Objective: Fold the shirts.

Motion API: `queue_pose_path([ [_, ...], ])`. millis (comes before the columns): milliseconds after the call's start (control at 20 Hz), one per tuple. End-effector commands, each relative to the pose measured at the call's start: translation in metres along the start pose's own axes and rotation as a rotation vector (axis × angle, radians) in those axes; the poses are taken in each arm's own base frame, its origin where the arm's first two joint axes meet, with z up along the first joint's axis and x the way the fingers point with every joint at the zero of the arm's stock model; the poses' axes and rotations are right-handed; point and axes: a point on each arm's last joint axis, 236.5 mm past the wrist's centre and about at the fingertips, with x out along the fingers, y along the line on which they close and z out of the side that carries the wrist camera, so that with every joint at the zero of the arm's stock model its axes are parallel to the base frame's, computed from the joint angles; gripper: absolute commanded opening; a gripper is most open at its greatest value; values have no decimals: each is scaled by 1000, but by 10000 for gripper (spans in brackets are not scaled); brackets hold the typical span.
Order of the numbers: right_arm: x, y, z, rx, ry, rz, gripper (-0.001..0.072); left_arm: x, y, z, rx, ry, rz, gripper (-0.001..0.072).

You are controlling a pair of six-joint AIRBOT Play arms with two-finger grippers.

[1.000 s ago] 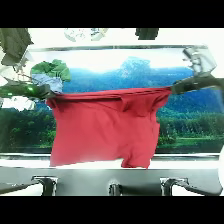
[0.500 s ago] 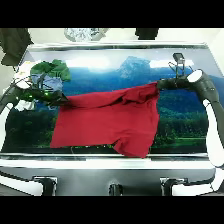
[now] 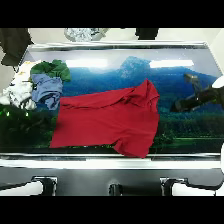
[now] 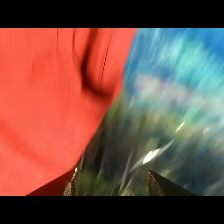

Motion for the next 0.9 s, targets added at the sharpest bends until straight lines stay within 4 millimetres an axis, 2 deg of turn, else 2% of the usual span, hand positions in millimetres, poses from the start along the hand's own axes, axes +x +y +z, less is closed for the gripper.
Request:
queue_pose_path([
  [0,25,30,-50,10,126,168,490,39,34,-61,-46,92,5,438],
  [150,39,45,-61,-9,153,224,490,54,35,-61,-56,73,-15,437],
  [350,42,41,-62,-9,152,210,491,60,19,-45,-57,6,-55,435],
  [500,42,41,-62,-12,153,209,492,64,20,-44,-101,-3,-49,433],
  [550,42,40,-63,-12,155,206,493,65,20,-44,-102,0,-50,427],
  [600,43,39,-64,-11,158,204,498,66,20,-44,-113,4,-51,377],
  [700,53,44,-69,2,157,229,636,69,21,-43,-149,11,-52,376],
  [750,61,50,-70,22,142,257,647,72,22,-42,-158,15,-52,334],
  [800,68,56,-68,35,114,284,646,73,23,-41,-166,14,-51,125],
  [850,76,59,-65,62,84,300,644,74,23,-40,-168,13,-51,30],
])
